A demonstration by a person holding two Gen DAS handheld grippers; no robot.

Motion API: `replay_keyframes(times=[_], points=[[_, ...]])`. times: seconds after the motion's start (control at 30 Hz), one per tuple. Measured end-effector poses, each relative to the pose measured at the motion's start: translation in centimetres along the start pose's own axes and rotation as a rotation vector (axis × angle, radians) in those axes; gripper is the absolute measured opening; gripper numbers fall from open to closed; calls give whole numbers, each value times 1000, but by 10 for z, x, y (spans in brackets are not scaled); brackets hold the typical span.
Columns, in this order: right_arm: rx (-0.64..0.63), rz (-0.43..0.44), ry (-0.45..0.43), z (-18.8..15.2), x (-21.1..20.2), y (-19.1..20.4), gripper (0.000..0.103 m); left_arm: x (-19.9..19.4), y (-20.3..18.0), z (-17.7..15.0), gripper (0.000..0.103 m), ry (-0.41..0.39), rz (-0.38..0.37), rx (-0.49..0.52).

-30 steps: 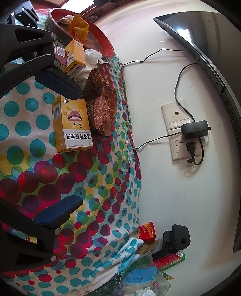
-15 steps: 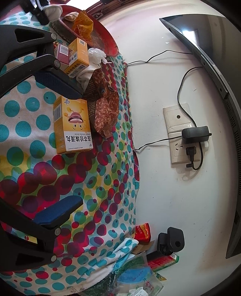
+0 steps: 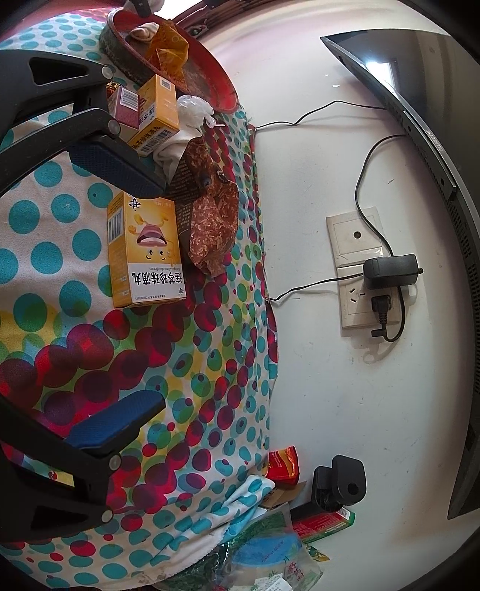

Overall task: Organize objects
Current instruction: 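Carry the sock into the red tray and open the left gripper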

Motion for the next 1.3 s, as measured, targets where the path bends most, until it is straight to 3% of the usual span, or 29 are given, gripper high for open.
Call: replay_keyframes(times=[0.17, 0.37, 0.57, 0.7, 1.0, 1.13, 1.3], points=[[-1, -2, -1, 0, 0, 0, 103, 21, 15, 26, 55, 9, 39, -21], [-17, -9, -4, 1, -1, 3, 103, 47, 32, 66, 55, 70, 84, -122], [-30, -20, -13, 2, -2, 6, 103, 81, 30, 71, 57, 140, 148, -119], [-36, -17, -11, 2, -1, 6, 103, 95, 27, 70, 58, 173, 135, -145], [-67, -17, -4, 1, 1, 12, 103, 66, 34, 69, 65, 48, 102, -195], [-105, 42, 85, -1, 18, 19, 103, 27, 28, 57, 68, -51, 43, -181], [-144, 44, 192, -7, 38, 26, 103, -33, 11, 16, 71, -145, -35, -111]])
Point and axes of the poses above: each gripper's, at about its wrist camera, not at the fingertips, and x roughly the way its jaws point, y to its left, z to its top, the point moved 3 cm from there along x, roughly the way its jaws point, and after that the axes turned 1 degree about y, right-handed, at the moved point
